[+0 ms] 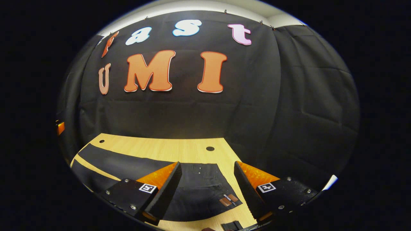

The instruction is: Grasp the waist and the cuffs of the jeans and fold them to make the two legs overlap; first hold the waist and fold one-third of the jeans toward the cuffs, then hold the cuffs and fold the remaining one-third in the same direction to finish folding.

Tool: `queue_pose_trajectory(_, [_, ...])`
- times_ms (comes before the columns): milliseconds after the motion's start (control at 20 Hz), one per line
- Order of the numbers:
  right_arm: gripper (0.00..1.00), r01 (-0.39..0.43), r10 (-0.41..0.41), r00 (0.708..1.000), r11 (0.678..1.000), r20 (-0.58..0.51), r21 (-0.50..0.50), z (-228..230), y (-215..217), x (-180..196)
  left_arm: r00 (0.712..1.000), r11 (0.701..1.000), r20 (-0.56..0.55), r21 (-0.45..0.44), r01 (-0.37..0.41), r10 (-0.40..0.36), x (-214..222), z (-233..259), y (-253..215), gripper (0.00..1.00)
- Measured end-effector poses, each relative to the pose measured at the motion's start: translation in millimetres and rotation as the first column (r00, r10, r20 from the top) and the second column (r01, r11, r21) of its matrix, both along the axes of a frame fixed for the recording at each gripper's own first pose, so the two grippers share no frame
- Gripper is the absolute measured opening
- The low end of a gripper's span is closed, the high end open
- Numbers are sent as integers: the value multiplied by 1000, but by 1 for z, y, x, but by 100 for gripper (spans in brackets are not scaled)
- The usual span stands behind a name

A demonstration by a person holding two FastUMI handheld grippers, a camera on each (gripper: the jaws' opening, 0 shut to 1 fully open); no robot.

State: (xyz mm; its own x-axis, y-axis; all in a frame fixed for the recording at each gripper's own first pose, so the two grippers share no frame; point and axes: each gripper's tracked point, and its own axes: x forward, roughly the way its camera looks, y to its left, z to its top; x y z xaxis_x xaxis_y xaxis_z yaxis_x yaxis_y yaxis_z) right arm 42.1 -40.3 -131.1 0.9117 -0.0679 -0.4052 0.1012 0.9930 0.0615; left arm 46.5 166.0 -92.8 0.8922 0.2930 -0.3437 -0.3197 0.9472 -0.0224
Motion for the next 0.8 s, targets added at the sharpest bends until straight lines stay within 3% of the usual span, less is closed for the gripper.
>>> queue_pose_trajectory(150, [98, 19, -15, 995, 999, -101, 40, -33, -9, -2, 994, 997, -85, -25, -73, 71, -12, -26, 23, 99])
queue_pose_trajectory(250, [98, 46, -29, 983, 995, -184, 93, -55, -16, -11, 976, 985, -136, -16, -172, 168, -28, -41, 44, 99])
queue_pose_trajectory(400, [99, 75, -38, 967, 987, -252, 141, -80, -21, -11, 953, 970, -191, -27, -243, 233, -44, -62, 60, 100])
queue_pose_trajectory(600, [99, 114, -38, 924, 977, -381, 179, -117, -26, -24, 917, 950, -291, -72, -305, 272, -67, -97, 75, 100])
queue_pose_trajectory(800, [98, 200, -48, 866, 946, -497, 257, -152, -23, -37, 858, 898, -418, -179, -401, 300, -92, -141, 92, 99])
